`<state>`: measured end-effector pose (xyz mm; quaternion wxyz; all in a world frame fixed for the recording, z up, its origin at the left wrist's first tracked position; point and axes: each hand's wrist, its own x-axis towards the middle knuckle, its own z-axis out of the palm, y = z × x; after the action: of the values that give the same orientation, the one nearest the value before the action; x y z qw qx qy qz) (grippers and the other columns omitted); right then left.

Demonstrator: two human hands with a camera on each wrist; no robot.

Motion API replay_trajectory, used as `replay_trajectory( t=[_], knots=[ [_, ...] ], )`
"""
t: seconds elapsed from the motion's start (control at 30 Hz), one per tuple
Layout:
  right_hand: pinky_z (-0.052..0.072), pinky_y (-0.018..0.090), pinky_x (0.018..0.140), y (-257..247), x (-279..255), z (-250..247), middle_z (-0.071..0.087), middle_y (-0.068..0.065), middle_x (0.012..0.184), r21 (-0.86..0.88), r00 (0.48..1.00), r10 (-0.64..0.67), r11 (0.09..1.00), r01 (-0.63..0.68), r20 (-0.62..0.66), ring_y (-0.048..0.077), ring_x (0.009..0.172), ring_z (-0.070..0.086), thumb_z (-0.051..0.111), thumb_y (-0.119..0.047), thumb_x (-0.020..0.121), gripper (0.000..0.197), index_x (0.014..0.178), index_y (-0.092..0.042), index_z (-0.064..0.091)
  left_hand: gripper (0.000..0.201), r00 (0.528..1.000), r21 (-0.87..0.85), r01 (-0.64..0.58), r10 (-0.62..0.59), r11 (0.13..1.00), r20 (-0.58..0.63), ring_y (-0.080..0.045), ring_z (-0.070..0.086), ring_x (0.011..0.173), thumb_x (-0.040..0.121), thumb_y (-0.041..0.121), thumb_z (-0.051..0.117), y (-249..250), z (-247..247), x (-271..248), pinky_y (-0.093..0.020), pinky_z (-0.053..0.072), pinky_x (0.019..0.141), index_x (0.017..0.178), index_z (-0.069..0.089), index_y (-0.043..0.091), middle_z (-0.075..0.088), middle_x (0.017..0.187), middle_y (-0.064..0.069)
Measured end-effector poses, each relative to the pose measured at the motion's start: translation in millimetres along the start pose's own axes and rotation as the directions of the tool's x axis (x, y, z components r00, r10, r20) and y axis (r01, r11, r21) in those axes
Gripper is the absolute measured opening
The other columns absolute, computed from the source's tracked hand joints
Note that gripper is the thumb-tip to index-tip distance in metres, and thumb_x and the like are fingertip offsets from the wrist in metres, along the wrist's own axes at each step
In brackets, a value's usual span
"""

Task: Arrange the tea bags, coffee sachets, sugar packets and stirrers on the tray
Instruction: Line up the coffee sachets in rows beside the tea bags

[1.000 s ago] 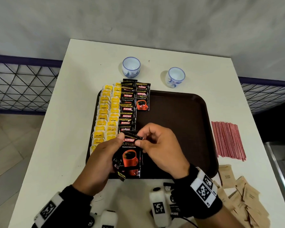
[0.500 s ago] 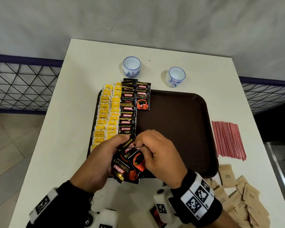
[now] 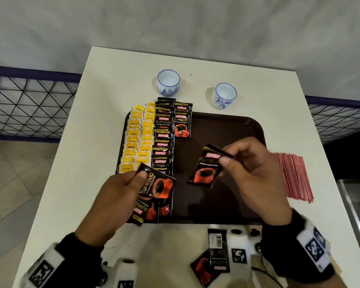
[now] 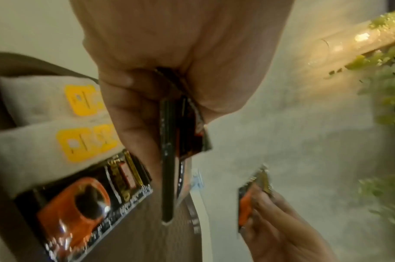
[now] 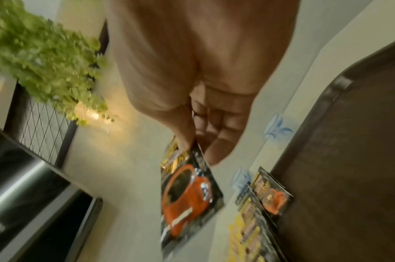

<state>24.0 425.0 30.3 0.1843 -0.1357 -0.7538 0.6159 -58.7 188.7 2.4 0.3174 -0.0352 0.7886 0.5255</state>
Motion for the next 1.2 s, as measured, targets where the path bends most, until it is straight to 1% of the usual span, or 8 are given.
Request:
replay_trajectory(
  t=[0.1,0.23,0.47,0.6,0.7,0.8,1.07,1.2],
  knots=[
    [0.055,0.029,0.057,13.8,-1.1,10.3,0.06,0.011,0.077,-0.085,0.97,0.172,0.983,-0.16,0.169,0.016,0.065,0.06,0.072,0.002,0.084,0.028,0.082,-0.025,0.065,0.039,0.987,0.043,-0.09,0.084,0.995,0.135,-0.025,0.073,0.074,0.103,0.04,0.05,6.1,19.8,-6.6,-0.04,0.058,0.07,0.084,0.076,0.018,0.075,0.077,-0.004],
    [0.056,0.05,0.065,24.3,-8.7,21.7,0.065,0.003,0.08,-0.178,0.973,0.196,0.968,-0.174,0.118,0.028,0.072,0.063,0.074,-0.021,0.081,0.011,0.085,-0.029,0.068,0.031,0.959,-0.104,-0.119,0.142,0.987,0.245,-0.008,0.075,0.087,0.099,0.038,0.051,8.0,34.1,-13.9,-0.017,0.054,0.074,0.098,0.078,0.022,0.08,0.092,0.005],
    [0.056,0.028,0.057,21.4,-18.6,27.7,0.068,0.014,0.08,0.175,0.896,0.391,0.886,-0.429,0.211,0.022,0.068,0.064,0.071,0.008,0.083,0.01,0.091,0.002,0.069,0.018,0.976,-0.086,-0.197,0.204,0.977,0.076,-0.006,0.075,0.079,0.096,0.028,0.062,1.1,32.9,-8.5,-0.023,0.052,0.069,0.088,0.079,0.025,0.079,0.083,0.008],
    [0.056,0.028,0.054,16.9,-16.7,23.6,0.063,0.008,0.068,0.141,0.937,0.327,0.929,-0.342,0.121,0.021,0.059,0.061,0.07,0.012,0.082,0.021,0.072,-0.006,0.065,0.03,0.996,-0.212,-0.082,0.09,0.974,0.026,-0.022,0.077,0.081,0.097,0.04,0.056,1.7,28.2,-5.2,-0.042,0.059,0.072,0.091,0.08,0.024,0.08,0.087,-0.002],
    [0.054,0.027,0.051,11.9,2.2,0.7,0.062,0.013,0.07,0.252,0.94,0.338,0.914,-0.318,-0.042,0.022,0.059,0.06,0.074,0.0,0.073,0.019,0.066,-0.017,0.07,0.032,0.998,-0.23,-0.066,0.064,0.971,-0.013,-0.024,0.078,0.08,0.099,0.039,0.055,-1.8,12.8,-1.0,-0.038,0.061,0.068,0.096,0.08,0.019,0.08,0.087,-0.004],
    [0.053,0.026,0.05,24.5,33.7,-12.0,0.065,0.006,0.067,0.171,0.91,0.409,0.904,-0.392,-0.074,0.02,0.058,0.059,0.075,0.0,0.078,0.014,0.077,-0.014,0.071,0.032,0.998,-0.21,-0.053,0.061,0.976,0.03,-0.021,0.078,0.075,0.096,0.04,0.055,-6.7,7.7,-4.9,-0.029,0.054,0.058,0.096,0.08,0.02,0.08,0.085,-0.004],
    [0.055,0.025,0.051,78.6,101.3,19.8,0.062,0.005,0.068,0.004,0.847,0.531,0.847,-0.531,-0.018,0.015,0.053,0.058,0.068,0.005,0.088,0.016,0.082,-0.01,0.066,0.03,0.997,-0.217,0.028,-0.012,0.976,0.073,-0.019,0.076,0.077,0.082,0.048,0.06,-24.3,14.9,-18.8,-0.039,0.057,0.073,0.085,0.081,0.027,0.079,0.084,-0.002],
    [0.058,0.027,0.055,85.3,113.3,33.4,0.062,0.005,0.07,-0.022,0.84,0.542,0.84,-0.542,-0.016,0.011,0.053,0.058,0.067,0.005,0.089,0.018,0.081,-0.01,0.065,0.033,0.995,-0.218,0.055,-0.035,0.974,0.096,-0.011,0.074,0.074,0.083,0.058,0.068,-32.6,13.1,-24.3,-0.031,0.054,0.069,0.087,0.081,0.029,0.079,0.083,0.002]
  ],
)
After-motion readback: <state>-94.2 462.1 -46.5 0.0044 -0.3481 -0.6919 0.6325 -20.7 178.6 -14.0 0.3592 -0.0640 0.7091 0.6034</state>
